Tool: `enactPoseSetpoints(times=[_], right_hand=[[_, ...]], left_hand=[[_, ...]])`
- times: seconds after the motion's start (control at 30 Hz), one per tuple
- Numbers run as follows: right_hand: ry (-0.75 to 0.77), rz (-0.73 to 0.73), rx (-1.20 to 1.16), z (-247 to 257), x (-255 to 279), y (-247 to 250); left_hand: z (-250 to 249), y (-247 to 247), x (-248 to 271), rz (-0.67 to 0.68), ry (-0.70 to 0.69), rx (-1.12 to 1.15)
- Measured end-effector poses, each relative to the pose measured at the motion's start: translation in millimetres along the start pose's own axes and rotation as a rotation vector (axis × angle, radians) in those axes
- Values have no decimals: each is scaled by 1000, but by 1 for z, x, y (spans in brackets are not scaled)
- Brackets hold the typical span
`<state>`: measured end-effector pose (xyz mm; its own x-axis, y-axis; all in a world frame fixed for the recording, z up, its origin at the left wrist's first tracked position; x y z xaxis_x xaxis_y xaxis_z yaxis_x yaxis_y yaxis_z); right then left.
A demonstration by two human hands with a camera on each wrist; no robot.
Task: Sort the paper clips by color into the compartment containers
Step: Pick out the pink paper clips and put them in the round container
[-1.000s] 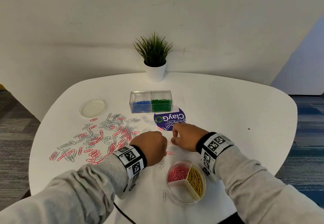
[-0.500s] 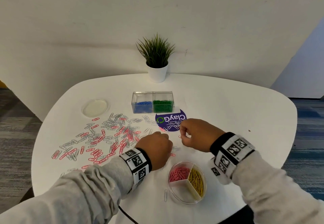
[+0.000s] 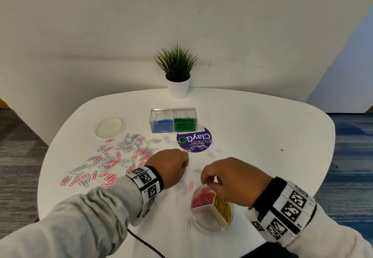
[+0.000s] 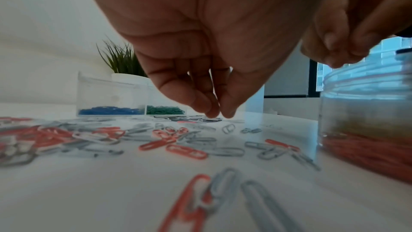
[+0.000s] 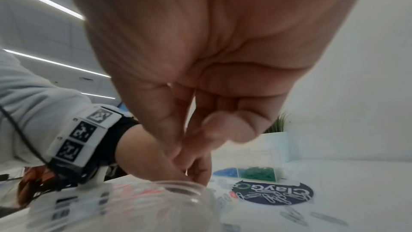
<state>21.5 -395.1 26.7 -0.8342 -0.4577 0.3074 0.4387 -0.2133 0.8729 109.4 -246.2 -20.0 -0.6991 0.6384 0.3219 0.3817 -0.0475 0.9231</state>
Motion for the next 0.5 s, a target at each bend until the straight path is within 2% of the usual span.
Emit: enactPoseSetpoints(times=[0.07,0.2,0.33,0.5], right_hand=[[-42,-18,9,-4,3,-1],[-84,23,-41,-12,5,-15],[-107,35,-151,-18,6,-18],[-103,42,-197,-18,9,-20]], left_hand=[[-5,-2,0,14,-41,-9],[-17,-14,1,133,-137,-73],[-17,-14,4,110,-207,-131],[-20,-17,2,157,-199,-253]])
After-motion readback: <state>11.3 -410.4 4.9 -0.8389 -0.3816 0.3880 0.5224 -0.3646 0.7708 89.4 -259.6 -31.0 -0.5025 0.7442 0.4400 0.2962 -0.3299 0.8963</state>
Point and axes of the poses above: each hand's wrist, its own x-axis away from the middle knuckle, its own y-axis out of the back of the hand, z = x × y, the point moved 5 cm from there along -x, towards the middle knuckle, and after that the axes turned 12 degrees about z, right-handed, at the moved point
